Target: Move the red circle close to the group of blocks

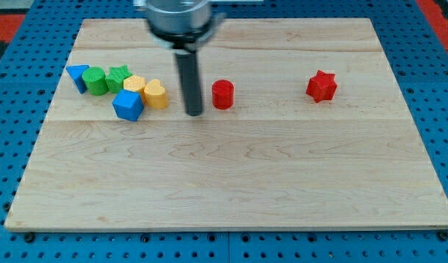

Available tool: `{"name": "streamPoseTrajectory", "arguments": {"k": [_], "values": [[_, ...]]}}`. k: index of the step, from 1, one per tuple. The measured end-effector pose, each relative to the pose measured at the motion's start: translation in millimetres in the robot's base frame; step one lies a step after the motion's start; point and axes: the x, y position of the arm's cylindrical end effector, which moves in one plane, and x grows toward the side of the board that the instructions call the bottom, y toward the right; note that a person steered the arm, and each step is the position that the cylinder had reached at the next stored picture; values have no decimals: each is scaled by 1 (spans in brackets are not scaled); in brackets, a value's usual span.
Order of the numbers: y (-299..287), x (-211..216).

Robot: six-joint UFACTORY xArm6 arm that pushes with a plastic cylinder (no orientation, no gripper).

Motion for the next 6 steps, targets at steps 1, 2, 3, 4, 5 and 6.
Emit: {"name": "streamPoseTrajectory", "arguments": {"k": [1, 2, 3, 4, 5, 6], "values": [[-25, -16], [-96, -27], [-154, -28], [-80, -23], [-17, 4], [80, -6]]}}
